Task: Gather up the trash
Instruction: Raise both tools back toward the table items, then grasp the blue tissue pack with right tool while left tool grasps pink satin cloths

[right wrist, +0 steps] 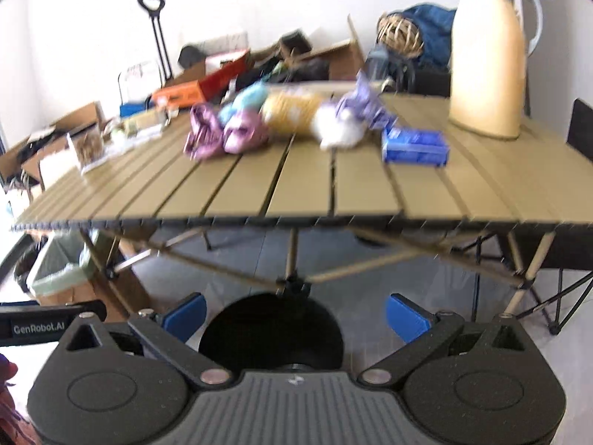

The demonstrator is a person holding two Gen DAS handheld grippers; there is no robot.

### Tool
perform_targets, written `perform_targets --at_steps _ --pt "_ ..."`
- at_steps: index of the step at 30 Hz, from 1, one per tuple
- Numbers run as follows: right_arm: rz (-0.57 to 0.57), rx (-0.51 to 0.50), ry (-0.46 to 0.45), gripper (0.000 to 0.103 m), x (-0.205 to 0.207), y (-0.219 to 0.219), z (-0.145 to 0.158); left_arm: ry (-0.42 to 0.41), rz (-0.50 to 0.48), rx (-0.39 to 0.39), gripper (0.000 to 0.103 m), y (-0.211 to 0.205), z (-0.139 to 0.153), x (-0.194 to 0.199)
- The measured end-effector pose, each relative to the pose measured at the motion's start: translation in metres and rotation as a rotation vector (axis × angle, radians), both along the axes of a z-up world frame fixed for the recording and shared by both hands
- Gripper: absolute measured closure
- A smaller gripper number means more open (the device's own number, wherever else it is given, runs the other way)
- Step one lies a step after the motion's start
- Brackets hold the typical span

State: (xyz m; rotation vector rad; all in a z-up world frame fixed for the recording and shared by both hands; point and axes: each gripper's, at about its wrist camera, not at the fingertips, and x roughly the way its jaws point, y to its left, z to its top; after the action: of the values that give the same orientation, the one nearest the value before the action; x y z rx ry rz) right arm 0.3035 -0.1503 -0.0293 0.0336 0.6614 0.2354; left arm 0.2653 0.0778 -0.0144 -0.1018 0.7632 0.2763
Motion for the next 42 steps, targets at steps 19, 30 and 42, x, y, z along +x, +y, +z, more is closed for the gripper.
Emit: perform_targets --at_steps 19,30,42 --pt "-0.078 0.025 -0.287 0.000 0.062 -0.050 0.055 -0.140 -0.057 0.043 0.000 -0.049 0.055 0.071" --pt "-0.147 0.018 -0.304 0.000 0.132 -0.069 0.046 -0.179 -0.076 0.037 0.000 -0.070 0.067 0.136" --pt "-0.191 0.056 -0.215 0.000 0.186 -0.068 0.006 -0.153 -0.082 -0.038 0.000 -0.069 0.046 0.178"
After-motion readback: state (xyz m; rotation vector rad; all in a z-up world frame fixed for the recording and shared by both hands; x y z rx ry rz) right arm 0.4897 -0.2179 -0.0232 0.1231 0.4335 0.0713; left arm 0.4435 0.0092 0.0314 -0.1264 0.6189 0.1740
